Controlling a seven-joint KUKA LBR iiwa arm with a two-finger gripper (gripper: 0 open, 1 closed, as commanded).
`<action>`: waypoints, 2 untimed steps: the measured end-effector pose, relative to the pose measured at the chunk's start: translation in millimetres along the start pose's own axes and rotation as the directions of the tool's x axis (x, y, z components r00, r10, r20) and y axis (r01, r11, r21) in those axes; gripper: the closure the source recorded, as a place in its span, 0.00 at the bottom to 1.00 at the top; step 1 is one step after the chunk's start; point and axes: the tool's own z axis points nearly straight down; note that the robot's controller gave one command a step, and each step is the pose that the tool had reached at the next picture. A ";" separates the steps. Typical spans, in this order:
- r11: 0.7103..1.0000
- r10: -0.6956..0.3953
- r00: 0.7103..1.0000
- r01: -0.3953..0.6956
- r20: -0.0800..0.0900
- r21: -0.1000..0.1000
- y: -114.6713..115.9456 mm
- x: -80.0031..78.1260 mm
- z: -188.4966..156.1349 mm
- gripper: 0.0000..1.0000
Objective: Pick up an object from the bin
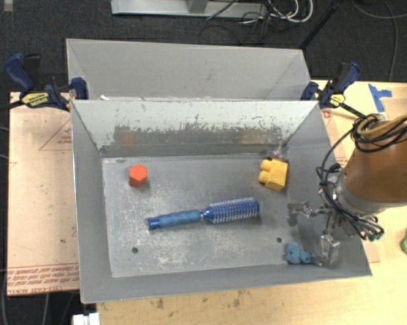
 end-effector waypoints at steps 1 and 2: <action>0.941 -0.338 0.941 0.338 0.013 0.010 18.6 -4.7 31.6 0.00; 0.693 -0.721 0.693 0.721 0.003 0.006 48.5 -13.5 33.3 0.00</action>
Offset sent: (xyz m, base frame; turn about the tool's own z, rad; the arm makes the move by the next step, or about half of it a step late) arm -0.0072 0.0159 -0.0332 -0.3441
